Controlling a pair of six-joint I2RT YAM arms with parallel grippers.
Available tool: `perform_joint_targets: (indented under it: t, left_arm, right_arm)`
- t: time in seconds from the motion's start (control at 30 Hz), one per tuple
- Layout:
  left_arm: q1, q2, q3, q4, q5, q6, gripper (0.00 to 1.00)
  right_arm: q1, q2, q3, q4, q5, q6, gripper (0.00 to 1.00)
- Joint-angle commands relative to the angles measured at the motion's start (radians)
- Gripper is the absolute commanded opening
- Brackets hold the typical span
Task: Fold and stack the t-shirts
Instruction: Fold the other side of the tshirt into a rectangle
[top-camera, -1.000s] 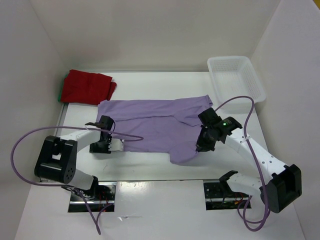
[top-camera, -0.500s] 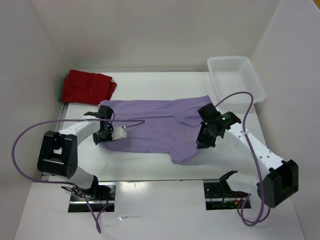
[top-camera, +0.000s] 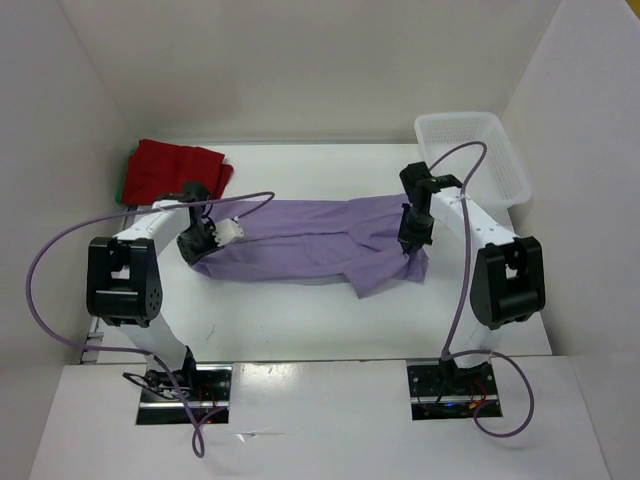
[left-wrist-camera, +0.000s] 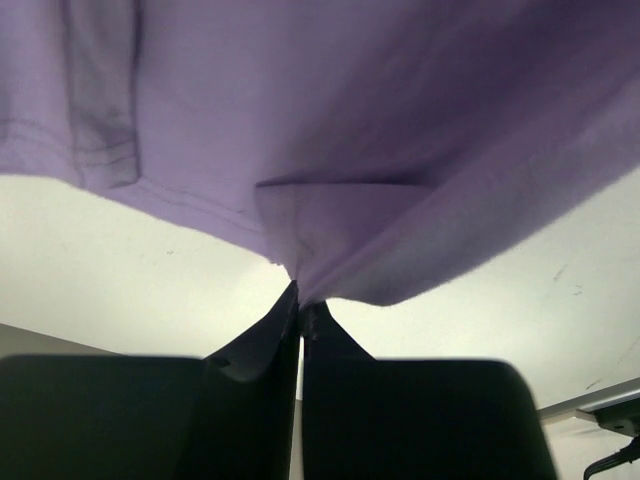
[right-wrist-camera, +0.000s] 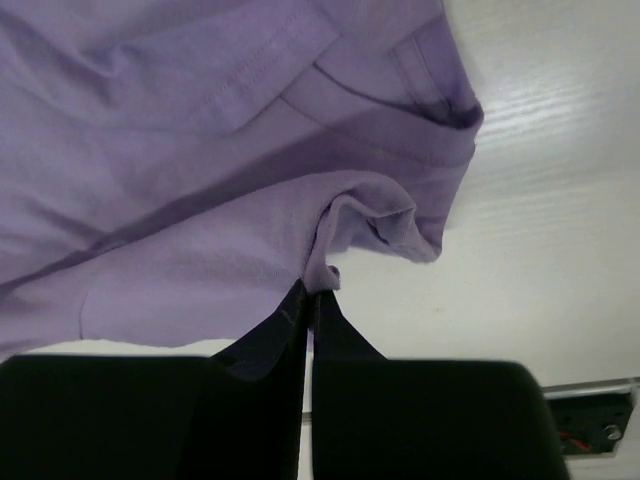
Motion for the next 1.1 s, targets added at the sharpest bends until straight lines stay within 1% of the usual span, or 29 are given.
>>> perform_joint_targets:
  t: [0.0, 0.1, 0.23, 0.3, 0.4, 0.6, 0.67, 0.83, 0.87, 0.9, 1.0, 1.03, 1.07]
  left_arm:
    - [0.045, 0.037, 0.056, -0.038, 0.042, -0.034, 0.00]
    - [0.079, 0.066, 0.082, -0.038, 0.042, -0.045, 0.00]
    - [0.097, 0.098, 0.091, -0.028, 0.042, -0.085, 0.00]
    - [0.097, 0.110, 0.100, -0.018, 0.024, -0.111, 0.00]
    - [0.119, 0.140, 0.134, -0.007, 0.024, -0.130, 0.00]
    - [0.128, 0.176, 0.186, -0.007, 0.024, -0.182, 0.00]
    - [0.128, 0.195, 0.197, -0.007, 0.024, -0.203, 0.00]
    - [0.128, 0.227, 0.237, -0.007, 0.013, -0.225, 0.04]
    - [0.128, 0.227, 0.237, -0.007, 0.001, -0.235, 0.05]
    - [0.128, 0.238, 0.237, -0.007, 0.001, -0.235, 0.05]
    - [0.128, 0.248, 0.249, 0.013, -0.020, -0.255, 0.12]
    - [0.128, 0.261, 0.261, 0.013, -0.036, -0.269, 0.15]
    - [0.128, 0.274, 0.261, 0.022, -0.036, -0.269, 0.19]
  right_arm:
    - [-0.022, 0.038, 0.071, 0.049, 0.031, -0.075, 0.00]
    - [-0.032, 0.078, 0.097, 0.069, 0.021, -0.095, 0.00]
    - [-0.032, 0.125, 0.159, 0.069, 0.012, -0.104, 0.00]
    - [-0.041, 0.141, 0.184, 0.069, 0.034, -0.115, 0.00]
    - [-0.042, 0.193, 0.235, 0.048, 0.034, -0.124, 0.00]
    - [-0.042, 0.265, 0.304, 0.039, 0.057, -0.135, 0.00]
    - [-0.042, 0.277, 0.313, 0.039, 0.066, -0.135, 0.02]
    - [-0.042, 0.325, 0.368, 0.048, 0.066, -0.135, 0.13]
    - [-0.042, 0.337, 0.380, 0.048, 0.075, -0.135, 0.18]
    - [-0.042, 0.346, 0.405, 0.048, 0.075, -0.135, 0.26]
    - [-0.042, 0.357, 0.452, 0.059, 0.095, -0.135, 0.35]
    - [-0.042, 0.371, 0.463, 0.059, 0.095, -0.135, 0.35]
    - [-0.042, 0.371, 0.474, 0.059, 0.095, -0.135, 0.38]
